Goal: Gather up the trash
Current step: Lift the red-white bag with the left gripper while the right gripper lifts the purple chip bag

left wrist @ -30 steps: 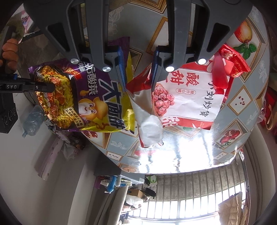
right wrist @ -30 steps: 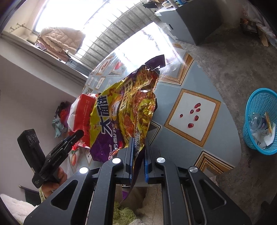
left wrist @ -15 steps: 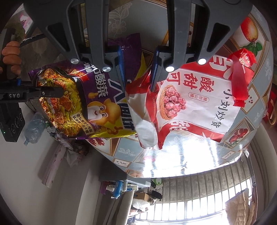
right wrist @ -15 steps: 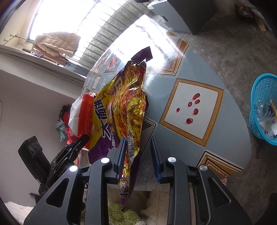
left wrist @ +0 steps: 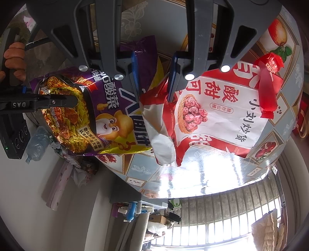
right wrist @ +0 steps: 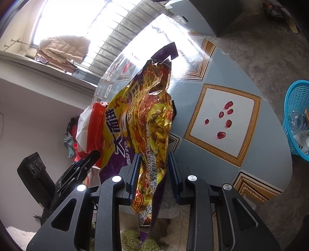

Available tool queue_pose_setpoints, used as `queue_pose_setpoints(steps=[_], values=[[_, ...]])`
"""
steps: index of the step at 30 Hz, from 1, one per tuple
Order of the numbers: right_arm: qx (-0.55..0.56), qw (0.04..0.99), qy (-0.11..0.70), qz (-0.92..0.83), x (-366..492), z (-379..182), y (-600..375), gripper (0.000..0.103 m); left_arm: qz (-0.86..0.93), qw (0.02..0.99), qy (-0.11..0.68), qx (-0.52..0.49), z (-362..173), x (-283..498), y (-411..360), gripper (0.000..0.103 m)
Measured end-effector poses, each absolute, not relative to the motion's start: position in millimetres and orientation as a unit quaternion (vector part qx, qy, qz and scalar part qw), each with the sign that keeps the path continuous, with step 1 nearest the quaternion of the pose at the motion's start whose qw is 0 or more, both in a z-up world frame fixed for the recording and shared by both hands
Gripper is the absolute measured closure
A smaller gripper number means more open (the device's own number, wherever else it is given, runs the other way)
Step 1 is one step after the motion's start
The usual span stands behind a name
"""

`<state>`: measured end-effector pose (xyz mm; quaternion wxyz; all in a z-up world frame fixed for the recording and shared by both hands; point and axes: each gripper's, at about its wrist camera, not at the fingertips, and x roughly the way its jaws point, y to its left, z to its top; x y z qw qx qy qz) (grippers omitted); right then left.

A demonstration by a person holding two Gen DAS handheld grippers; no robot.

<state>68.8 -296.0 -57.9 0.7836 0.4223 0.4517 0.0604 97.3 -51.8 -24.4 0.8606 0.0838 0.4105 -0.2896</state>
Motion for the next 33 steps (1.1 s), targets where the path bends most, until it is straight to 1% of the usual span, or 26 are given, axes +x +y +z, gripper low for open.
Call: queue_pose_setpoints(steps=[16,33], values=[[0.444,0.776,0.444,0.069,69.0,-61.3,-298.6,0.094,-0.288,0.864,0.404,0.087,-21.0,98.6,-50.6,0.079],[0.447,0.779,0.434,0.069,66.7,-57.0,-300.7,0.098,-0.286,0.867,0.399,0.087,-18.8,92.2,-49.7,0.079]])
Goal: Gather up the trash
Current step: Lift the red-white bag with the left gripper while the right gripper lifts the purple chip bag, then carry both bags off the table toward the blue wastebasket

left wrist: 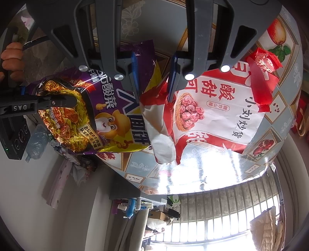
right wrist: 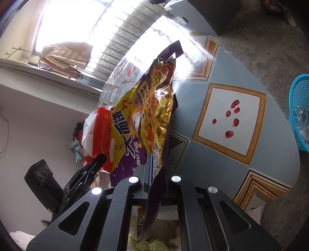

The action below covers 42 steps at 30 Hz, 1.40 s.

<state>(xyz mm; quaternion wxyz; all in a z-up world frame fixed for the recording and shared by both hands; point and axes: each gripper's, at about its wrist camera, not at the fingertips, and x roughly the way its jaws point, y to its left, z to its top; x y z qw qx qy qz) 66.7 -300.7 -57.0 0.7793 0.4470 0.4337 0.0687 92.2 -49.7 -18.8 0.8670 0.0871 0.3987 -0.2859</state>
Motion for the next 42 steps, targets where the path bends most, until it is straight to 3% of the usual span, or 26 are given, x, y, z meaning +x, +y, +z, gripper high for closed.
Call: queue_pose_setpoints(steps=[13,24,42], values=[[0.446,0.786,0.423,0.065,63,-50,-303,0.099,-0.28,0.874,0.388,0.086,-11,91,-50,0.08],[0.451,0.797,0.397,0.05,48,-37,-316,0.1,-0.29,0.894,0.333,0.07,22,103,-59,0.083],[0.511,0.8,0.31,0.047,42,-9,-345,0.1,-0.408,0.837,0.277,-0.239,107,188,15,0.083]])
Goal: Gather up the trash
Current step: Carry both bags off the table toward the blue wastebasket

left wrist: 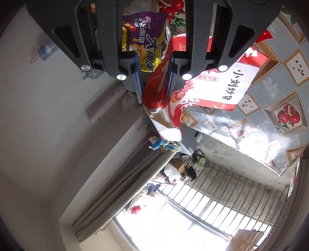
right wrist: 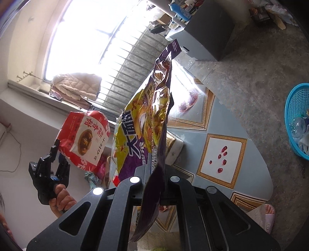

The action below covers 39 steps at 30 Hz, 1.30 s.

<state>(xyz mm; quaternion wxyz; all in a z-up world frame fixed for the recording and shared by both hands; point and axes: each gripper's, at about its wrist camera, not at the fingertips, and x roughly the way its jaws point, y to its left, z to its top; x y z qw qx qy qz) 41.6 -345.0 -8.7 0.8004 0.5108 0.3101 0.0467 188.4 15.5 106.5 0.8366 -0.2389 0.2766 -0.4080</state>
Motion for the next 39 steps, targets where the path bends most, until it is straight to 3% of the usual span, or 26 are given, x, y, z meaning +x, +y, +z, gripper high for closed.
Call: queue_pose_setpoints(steps=[7,13,14,16,24,29,31,33,39], values=[[0.542,0.79,0.272,0.092,56,5,-341,0.1,-0.44,0.816,0.25,-0.281,119,192,31,0.083],[0.52,0.789,0.318,0.073,76,-18,-332,0.098,-0.428,0.821,0.247,-0.286,119,195,46,0.083],[0.505,0.79,0.343,0.053,81,-25,-330,0.096,-0.424,0.824,0.248,-0.282,117,195,46,0.083],[0.48,0.788,0.386,0.01,84,-41,-330,0.075,-0.414,0.83,0.253,-0.276,112,194,48,0.083],[0.452,0.791,0.409,-0.041,71,-53,-332,0.061,-0.39,0.838,0.283,-0.256,90,191,54,0.083],[0.453,0.799,0.392,-0.044,60,-45,-337,0.061,-0.378,0.847,0.287,-0.241,84,185,56,0.083],[0.451,0.802,0.39,-0.041,59,-41,-336,0.077,-0.376,0.848,0.29,-0.236,82,182,57,0.083],[0.453,0.802,0.387,-0.037,65,-36,-327,0.085,-0.374,0.849,0.292,-0.232,80,179,59,0.083],[0.46,0.807,0.371,-0.007,70,-25,-322,0.096,-0.369,0.855,0.289,-0.222,81,167,61,0.083]])
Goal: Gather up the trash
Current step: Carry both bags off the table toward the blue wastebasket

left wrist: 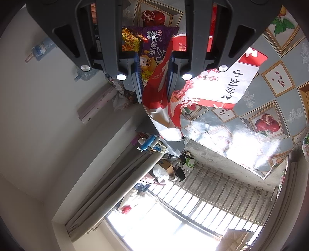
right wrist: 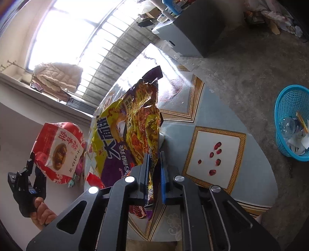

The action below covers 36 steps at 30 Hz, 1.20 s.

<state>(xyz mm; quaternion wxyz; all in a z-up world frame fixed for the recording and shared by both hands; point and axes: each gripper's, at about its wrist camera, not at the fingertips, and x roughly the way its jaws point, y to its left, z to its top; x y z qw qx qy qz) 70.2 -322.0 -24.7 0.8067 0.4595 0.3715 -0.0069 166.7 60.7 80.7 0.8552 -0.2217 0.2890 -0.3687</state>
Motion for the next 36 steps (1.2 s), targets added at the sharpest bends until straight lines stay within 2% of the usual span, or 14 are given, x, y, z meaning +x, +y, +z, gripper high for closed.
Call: queue_pose_setpoints(steps=[17,27,36], values=[[0.47,0.844,0.231,0.118,80,82,-330,0.1,-0.362,0.878,0.241,-0.198,122,132,73,0.083],[0.49,0.843,0.201,0.093,33,72,-350,0.099,-0.386,0.879,0.221,-0.172,149,107,57,0.083],[0.515,0.842,0.163,-0.003,-55,50,-402,0.1,-0.462,0.841,0.253,-0.125,150,92,-34,0.083]])
